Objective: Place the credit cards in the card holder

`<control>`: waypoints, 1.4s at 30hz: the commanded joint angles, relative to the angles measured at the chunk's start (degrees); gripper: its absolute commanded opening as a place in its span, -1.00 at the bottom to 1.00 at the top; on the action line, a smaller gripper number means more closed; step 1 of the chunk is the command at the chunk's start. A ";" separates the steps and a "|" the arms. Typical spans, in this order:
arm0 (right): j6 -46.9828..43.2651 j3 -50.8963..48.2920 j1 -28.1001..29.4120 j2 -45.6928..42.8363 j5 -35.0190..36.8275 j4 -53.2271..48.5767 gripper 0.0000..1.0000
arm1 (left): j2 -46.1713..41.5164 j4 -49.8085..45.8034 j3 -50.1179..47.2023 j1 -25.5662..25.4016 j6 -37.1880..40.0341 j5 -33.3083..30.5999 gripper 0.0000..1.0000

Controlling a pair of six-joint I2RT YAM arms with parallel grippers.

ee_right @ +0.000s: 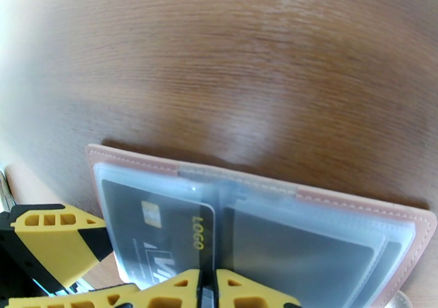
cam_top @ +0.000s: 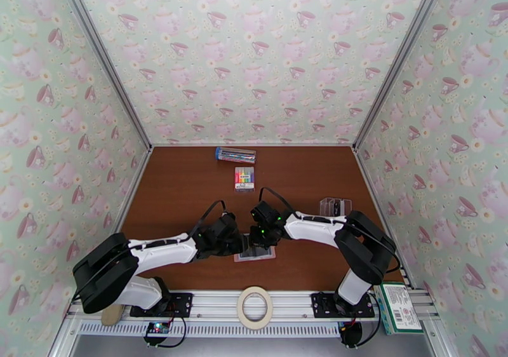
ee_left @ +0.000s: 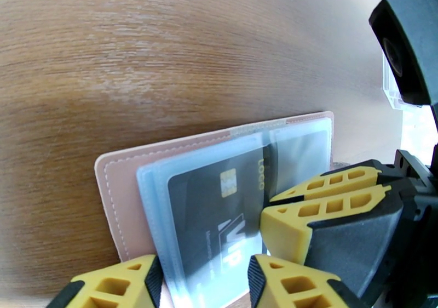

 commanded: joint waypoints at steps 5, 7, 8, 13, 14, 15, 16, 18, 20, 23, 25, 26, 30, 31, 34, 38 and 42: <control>-0.13 1.02 0.78 0.52 -1.59 1.64 -0.72 | 0.46 1.51 0.90 -0.44 0.58 0.94 -0.18; 0.14 0.76 0.75 0.67 -2.14 2.25 -0.72 | 0.58 1.52 1.00 -0.41 0.58 0.92 -0.19; 0.26 0.60 0.78 0.79 -2.38 2.61 -0.72 | 0.62 1.61 0.97 -0.45 0.50 1.00 -0.19; 1.10 -0.05 0.79 0.85 -3.89 4.43 -0.72 | 0.58 1.51 0.99 -0.45 0.41 0.88 -0.20; 1.27 -0.15 0.75 0.78 -4.25 4.95 -0.73 | 0.57 1.44 0.96 -0.45 0.41 0.90 -0.20; 1.43 -0.23 0.81 0.66 -4.62 5.25 -0.73 | 0.57 1.43 0.98 -0.41 0.41 0.95 -0.20; 1.54 -0.22 0.80 0.62 -4.68 5.38 -0.73 | 0.57 1.43 1.00 -0.45 0.41 0.88 -0.20; 1.63 -0.24 0.74 0.73 -4.77 5.55 -0.72 | 0.58 1.43 0.96 -0.47 0.31 0.95 -0.20; 1.55 -0.39 0.80 0.57 -4.69 5.56 -0.73 | 0.54 1.43 0.97 -0.45 0.32 0.93 -0.20; 1.24 -0.45 0.75 0.07 -3.78 4.78 -0.73 | 0.32 1.26 0.98 -0.45 0.32 0.80 -0.20; 0.69 -0.18 0.82 -0.76 -1.69 3.10 -0.73 | 0.18 1.25 0.91 -0.45 0.24 0.75 -0.20; 0.30 0.07 0.75 -1.11 -0.57 2.12 -0.73 | 0.15 1.21 0.85 -0.45 0.23 0.76 -0.20; -0.57 0.47 0.79 -2.56 1.41 0.21 -0.70 | 0.14 1.17 0.69 -0.45 0.32 0.65 -0.18; -0.64 0.57 0.82 -2.79 1.75 0.00 -0.69 | 0.15 1.15 0.78 -0.46 0.36 0.54 -0.17; -0.79 0.91 0.77 -2.90 2.83 -0.83 -0.65 | -0.12 0.23 0.96 -0.42 0.54 0.04 -0.07; -1.29 1.29 0.82 -3.28 4.57 -2.34 -0.61 | -1.89 -2.36 1.13 -0.50 0.89 -1.63 0.08; -1.53 1.42 0.76 -3.87 5.07 -2.88 -0.58 | -4.16 -4.80 1.23 -0.36 1.28 -3.29 0.15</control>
